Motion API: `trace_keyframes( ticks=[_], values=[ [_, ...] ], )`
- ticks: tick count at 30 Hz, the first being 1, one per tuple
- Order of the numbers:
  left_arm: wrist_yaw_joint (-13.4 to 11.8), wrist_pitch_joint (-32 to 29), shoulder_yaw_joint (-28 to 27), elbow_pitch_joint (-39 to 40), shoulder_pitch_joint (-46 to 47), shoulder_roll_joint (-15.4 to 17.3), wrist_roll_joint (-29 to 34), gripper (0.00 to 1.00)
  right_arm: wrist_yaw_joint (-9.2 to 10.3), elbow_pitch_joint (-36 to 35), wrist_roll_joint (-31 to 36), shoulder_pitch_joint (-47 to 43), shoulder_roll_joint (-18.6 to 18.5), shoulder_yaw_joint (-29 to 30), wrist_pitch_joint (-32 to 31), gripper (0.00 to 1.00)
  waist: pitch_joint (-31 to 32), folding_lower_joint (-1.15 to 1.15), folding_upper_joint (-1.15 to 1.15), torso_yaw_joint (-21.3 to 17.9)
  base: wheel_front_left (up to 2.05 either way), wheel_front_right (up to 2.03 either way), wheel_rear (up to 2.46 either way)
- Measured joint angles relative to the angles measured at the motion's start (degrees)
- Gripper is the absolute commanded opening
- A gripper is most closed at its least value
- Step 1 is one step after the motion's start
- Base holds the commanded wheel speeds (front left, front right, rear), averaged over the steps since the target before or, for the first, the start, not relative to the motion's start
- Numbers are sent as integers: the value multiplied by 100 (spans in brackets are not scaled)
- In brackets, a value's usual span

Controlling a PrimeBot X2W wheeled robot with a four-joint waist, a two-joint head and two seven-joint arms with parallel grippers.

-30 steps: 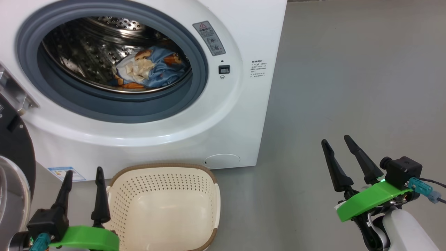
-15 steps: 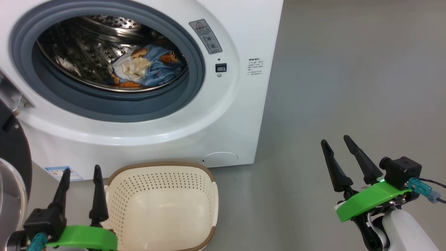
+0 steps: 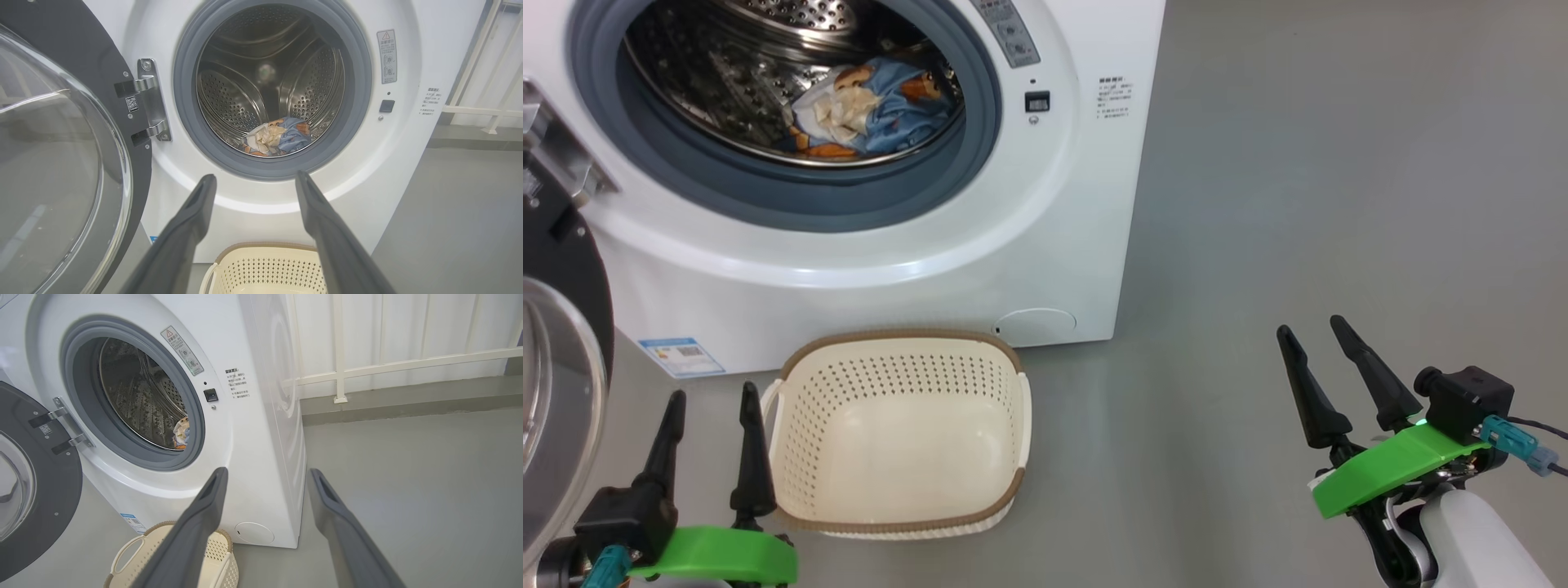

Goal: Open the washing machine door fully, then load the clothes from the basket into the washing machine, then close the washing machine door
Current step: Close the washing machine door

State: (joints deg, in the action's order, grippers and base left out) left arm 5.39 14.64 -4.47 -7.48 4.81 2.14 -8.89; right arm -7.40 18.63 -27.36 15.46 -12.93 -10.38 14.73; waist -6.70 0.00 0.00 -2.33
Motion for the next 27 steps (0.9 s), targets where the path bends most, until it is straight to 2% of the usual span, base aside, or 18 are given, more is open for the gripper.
trace_keyframes(
  ticks=[6,27],
  values=[
    [0,0,4,-2,-2,-1,2,100,0,0,0,-1,2,14,0,100,29,0,0,20,-62,62,0],
    [-10,0,13,-20,-1,-1,2,100,0,-1,0,-1,2,19,0,100,8,0,0,79,0,0,0]
  ],
)
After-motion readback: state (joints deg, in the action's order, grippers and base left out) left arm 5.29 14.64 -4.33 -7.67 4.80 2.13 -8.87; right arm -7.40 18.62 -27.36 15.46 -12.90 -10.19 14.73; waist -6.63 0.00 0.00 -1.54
